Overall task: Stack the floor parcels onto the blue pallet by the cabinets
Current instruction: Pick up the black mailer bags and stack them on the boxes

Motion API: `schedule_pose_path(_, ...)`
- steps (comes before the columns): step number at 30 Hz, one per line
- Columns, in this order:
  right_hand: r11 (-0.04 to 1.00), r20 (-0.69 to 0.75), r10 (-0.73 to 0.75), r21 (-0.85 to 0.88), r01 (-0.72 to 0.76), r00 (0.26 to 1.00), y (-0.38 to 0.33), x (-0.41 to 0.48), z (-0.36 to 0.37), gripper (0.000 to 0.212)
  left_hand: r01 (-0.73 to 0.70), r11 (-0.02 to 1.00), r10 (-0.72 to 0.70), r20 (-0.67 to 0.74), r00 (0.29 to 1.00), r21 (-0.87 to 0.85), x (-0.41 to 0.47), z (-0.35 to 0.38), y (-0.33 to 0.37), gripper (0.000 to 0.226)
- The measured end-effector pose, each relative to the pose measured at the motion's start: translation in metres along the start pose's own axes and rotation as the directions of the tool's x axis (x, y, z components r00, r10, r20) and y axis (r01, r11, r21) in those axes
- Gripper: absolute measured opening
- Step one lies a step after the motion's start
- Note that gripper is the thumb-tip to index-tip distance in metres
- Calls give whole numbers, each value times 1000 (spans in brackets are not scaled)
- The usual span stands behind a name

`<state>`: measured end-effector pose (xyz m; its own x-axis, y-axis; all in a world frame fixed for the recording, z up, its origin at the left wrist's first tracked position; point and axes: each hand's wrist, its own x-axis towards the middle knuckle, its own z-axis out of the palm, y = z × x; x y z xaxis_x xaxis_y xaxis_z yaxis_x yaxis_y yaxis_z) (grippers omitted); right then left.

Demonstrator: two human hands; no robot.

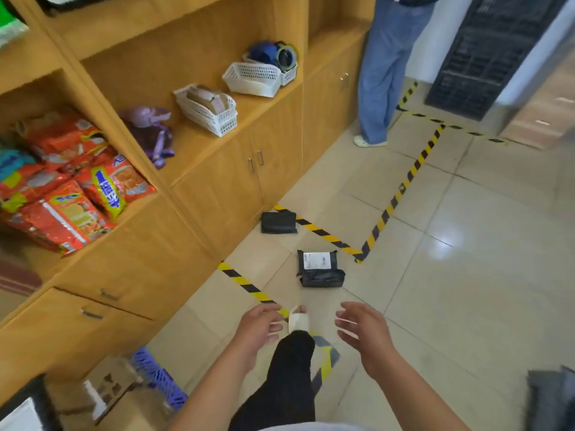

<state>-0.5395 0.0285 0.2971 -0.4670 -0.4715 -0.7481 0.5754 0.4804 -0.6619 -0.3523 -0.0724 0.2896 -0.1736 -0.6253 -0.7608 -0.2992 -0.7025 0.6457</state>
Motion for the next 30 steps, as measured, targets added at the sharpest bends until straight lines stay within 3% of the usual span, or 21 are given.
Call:
schedule_pose_path(7,998,-158,68,20,-66,985,-64,99,-34,16,115,990,-123,86,989,86,120,74,48,21)
schedule_pose_path(13,975,-212,183,-82,-204,960,-106,208,-44,16,298,923,-321,60,945,244,231,117,82,12)
schedule_pose_path(18,943,-225,289,-98,-317,930,-99,322,-50,14,382,840,-402,-31,915,386,359,145,61,8)
schedule_pose_path(21,912,-212,361,-122,-391,908,-67,396,-55,19,477,838,-460,-129,879,264,432,175,35,10)
schedule_pose_path(24,878,-189,420,-164,-450,888,-25,478,-62,23,598,794,-579,-167,798,109,508,207,-10,16)
schedule_pose_path(30,845,-236,440,-219,-489,866,35,612,-89,18,659,732,-680,-114,725,-175,640,279,-74,64)
